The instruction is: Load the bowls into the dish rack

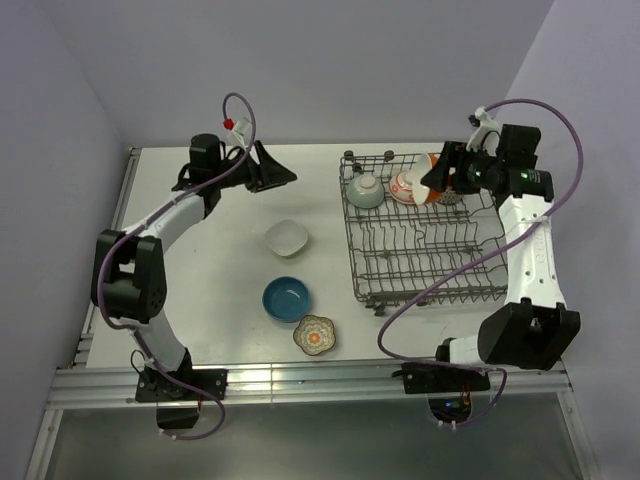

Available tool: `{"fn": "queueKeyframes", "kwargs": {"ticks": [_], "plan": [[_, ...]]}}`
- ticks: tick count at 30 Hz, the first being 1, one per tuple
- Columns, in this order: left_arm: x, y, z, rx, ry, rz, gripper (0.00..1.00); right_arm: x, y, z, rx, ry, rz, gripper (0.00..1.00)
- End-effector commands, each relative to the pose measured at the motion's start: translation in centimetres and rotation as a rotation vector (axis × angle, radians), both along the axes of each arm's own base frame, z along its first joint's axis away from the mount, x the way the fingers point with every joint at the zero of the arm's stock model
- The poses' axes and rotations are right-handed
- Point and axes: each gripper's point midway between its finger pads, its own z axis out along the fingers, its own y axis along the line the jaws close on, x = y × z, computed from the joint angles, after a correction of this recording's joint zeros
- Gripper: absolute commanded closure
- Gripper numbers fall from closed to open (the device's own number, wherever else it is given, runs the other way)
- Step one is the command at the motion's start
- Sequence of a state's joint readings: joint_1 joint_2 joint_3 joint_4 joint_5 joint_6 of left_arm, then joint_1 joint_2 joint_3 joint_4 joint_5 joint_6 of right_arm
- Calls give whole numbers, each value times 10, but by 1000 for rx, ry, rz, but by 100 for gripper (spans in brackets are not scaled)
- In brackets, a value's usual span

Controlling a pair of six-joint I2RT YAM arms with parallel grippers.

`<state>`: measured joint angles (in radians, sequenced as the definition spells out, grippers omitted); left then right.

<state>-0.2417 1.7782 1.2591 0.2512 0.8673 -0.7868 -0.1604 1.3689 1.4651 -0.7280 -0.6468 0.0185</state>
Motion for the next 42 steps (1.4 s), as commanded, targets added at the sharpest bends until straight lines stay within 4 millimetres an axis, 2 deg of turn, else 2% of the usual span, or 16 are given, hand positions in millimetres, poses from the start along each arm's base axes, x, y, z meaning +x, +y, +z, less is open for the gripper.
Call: {"fn": "queueKeyframes", "kwargs": {"ticks": [1,5,8,15,18,22,26,32,38,42], "plan": [[-7,16,45,81,-202,-18,20,-15,-50,-11,-212,23,-67,100],[-8,30,52,177,-226,5,20,-17,-107,-38,-448,126,-182,100],[-14,38,54,222,-232,23,21,-12,-136,-47,-566,178,-253,100],[-21,49,46,289,-247,59,12,2,-168,-78,-679,292,-318,100],[-22,52,42,308,-244,62,12,8,-176,-96,-703,348,-315,100],[-23,53,40,322,-239,58,12,12,-188,-106,-760,385,-325,100],[-21,54,38,323,-244,61,12,19,-192,-114,-784,390,-313,100],[-20,55,28,322,-215,56,12,24,-192,-130,-819,428,-305,100],[-20,58,28,319,-221,57,12,29,-181,-145,-866,437,-276,100],[-22,61,27,321,-221,63,12,36,-180,-159,-903,463,-281,100]]}}
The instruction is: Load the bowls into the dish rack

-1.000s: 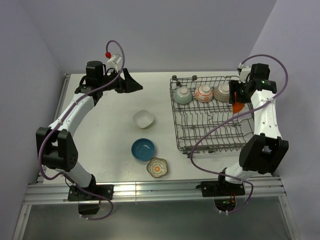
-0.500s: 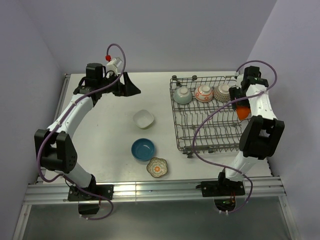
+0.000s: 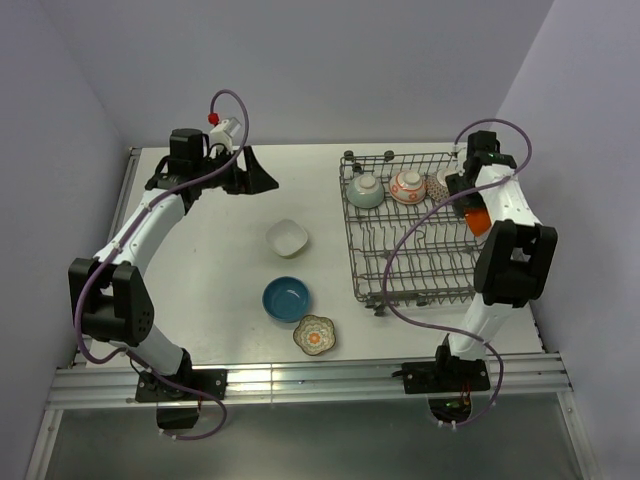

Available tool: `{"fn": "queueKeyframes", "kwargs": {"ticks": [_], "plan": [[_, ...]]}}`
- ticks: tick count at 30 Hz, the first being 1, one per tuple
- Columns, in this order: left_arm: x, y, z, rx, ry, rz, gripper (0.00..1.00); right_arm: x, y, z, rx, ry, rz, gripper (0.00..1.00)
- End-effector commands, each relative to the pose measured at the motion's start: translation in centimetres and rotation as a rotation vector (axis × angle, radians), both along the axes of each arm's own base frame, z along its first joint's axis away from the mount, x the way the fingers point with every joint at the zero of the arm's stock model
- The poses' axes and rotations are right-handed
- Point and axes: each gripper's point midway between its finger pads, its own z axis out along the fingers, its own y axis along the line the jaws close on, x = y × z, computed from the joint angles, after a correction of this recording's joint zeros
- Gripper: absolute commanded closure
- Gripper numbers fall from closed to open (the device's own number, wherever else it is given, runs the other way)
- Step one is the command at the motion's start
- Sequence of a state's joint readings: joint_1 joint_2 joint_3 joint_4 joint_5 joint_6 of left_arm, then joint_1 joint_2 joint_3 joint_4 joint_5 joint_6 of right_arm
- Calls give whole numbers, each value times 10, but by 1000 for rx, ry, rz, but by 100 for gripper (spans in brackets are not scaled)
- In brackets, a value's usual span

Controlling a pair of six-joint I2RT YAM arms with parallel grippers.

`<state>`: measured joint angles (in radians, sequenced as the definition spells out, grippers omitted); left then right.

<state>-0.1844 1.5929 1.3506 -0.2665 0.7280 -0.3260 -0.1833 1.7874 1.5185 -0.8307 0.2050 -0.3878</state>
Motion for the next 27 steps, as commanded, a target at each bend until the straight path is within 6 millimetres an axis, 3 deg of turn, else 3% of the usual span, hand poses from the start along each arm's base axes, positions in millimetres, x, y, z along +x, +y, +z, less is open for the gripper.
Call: {"fn": "queueKeyframes", "kwargs": {"ticks": [1,17,26,27], "plan": [[-4,4,11,2,-58,-8,12,19,-9,2,-87,-43,-18,100],[-4,6,11,-5,-51,-6,12,28,15,-31,-177,27,38,98],[-3,10,4,5,-36,8,12,26,26,-42,-144,56,39,70],[-4,10,4,2,-34,6,12,26,27,-41,-142,53,38,58]]}}
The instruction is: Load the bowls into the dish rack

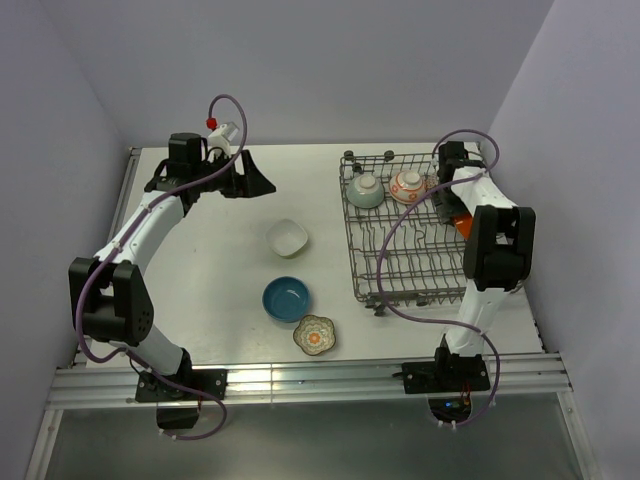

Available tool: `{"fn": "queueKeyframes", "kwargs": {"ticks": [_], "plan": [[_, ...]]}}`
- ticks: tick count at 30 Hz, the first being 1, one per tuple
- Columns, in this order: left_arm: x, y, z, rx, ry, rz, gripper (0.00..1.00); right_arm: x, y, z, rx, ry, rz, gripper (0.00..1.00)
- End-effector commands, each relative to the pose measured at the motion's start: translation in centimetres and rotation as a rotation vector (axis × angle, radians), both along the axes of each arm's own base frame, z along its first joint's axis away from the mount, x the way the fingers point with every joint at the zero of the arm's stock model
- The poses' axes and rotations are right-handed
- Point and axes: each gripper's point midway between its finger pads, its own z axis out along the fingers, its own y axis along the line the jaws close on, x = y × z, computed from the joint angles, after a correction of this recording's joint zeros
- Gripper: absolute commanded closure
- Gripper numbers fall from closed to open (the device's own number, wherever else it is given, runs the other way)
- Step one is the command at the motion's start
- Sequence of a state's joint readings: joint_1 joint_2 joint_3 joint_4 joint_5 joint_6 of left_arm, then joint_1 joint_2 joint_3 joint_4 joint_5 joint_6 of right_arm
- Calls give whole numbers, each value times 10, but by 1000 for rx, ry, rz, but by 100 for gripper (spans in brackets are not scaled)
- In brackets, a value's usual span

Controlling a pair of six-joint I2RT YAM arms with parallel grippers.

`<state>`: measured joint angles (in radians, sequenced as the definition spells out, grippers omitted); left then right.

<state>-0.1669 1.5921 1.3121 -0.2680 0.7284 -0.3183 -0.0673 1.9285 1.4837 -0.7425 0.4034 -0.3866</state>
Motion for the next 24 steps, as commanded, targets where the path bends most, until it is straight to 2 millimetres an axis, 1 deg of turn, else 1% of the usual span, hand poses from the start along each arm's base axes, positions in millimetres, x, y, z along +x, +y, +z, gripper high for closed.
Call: {"fn": "queueKeyframes", "kwargs": {"ticks": [1,2,4,5,9,10,11,15,18,20,21,22,23,24], "plan": [[-1,2,19,-9,-66,-6,12,12,16,6,32,-58,8,52],[-1,3,19,-9,-66,-6,12,12,16,6,33,-61,4,39],[0,3,18,-6,-65,-5,12,13,19,10,38,-67,8,30],[0,3,18,-5,-63,-5,12,14,20,10,46,-69,6,23],[0,4,16,2,-59,-5,11,19,23,18,57,-87,7,14],[0,4,16,3,-62,-4,11,21,23,23,59,-100,7,11],[0,5,16,3,-61,-3,11,23,24,26,63,-108,7,7],[0,5,14,7,-58,-3,11,30,27,45,82,-155,8,5],[1,6,5,18,-50,-5,11,32,33,63,115,-195,13,4],[3,6,-5,33,-36,-8,12,35,39,86,147,-250,20,2],[5,6,-14,43,-17,-7,14,39,41,98,159,-283,24,2],[4,7,-21,57,-3,-14,14,39,46,106,186,-301,38,2],[5,6,-25,68,5,-20,16,38,49,122,202,-346,39,0],[6,7,-32,87,15,-19,17,39,51,133,216,-380,42,0]]}}
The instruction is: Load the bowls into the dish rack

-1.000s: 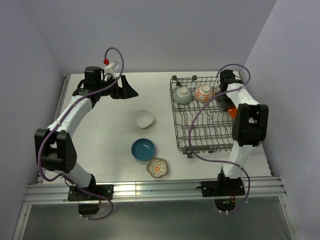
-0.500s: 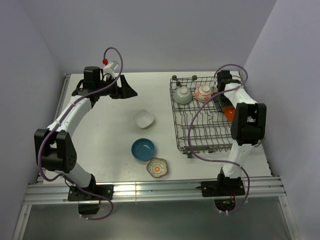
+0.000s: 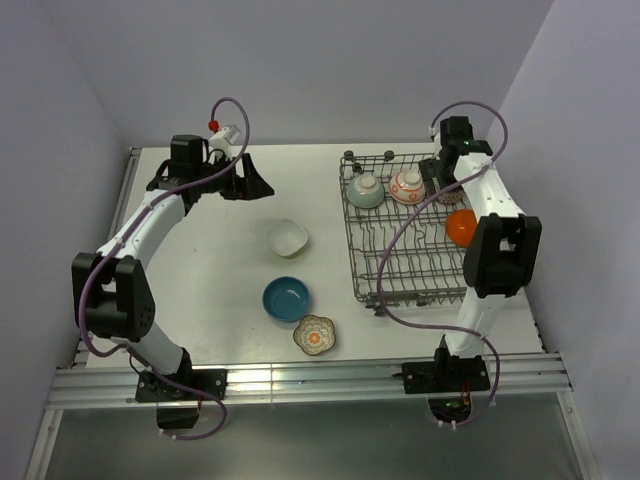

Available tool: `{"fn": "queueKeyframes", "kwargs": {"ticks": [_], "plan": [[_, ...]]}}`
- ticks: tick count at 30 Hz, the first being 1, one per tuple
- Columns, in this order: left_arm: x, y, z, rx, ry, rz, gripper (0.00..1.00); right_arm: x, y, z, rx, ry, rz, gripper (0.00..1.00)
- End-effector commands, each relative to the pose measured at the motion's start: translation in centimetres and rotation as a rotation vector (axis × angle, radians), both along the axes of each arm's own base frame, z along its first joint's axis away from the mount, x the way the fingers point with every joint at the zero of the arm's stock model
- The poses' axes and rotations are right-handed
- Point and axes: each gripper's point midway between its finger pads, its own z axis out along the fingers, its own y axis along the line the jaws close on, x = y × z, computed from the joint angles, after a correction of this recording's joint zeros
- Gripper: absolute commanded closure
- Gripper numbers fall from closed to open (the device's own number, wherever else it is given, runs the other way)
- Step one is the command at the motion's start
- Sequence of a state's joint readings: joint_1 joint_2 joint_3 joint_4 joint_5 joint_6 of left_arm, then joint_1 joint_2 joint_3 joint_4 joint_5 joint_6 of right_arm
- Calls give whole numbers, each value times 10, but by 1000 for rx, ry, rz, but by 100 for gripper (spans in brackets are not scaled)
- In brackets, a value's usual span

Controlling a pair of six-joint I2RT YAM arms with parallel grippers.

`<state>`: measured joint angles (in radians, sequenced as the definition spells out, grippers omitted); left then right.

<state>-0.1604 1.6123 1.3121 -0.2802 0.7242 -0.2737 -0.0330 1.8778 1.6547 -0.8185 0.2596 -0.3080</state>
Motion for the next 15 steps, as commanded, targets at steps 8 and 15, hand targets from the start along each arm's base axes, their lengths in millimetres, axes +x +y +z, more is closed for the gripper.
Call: {"fn": "queueKeyframes", "kwargs": {"ticks": [8,15], "plan": [[-15,-10,-108,271,151,-123,27,-8,50,164,320,-461,84,0],[-25,-10,-153,368,211,-166,34,-33,81,187,501,-510,171,0]]}}
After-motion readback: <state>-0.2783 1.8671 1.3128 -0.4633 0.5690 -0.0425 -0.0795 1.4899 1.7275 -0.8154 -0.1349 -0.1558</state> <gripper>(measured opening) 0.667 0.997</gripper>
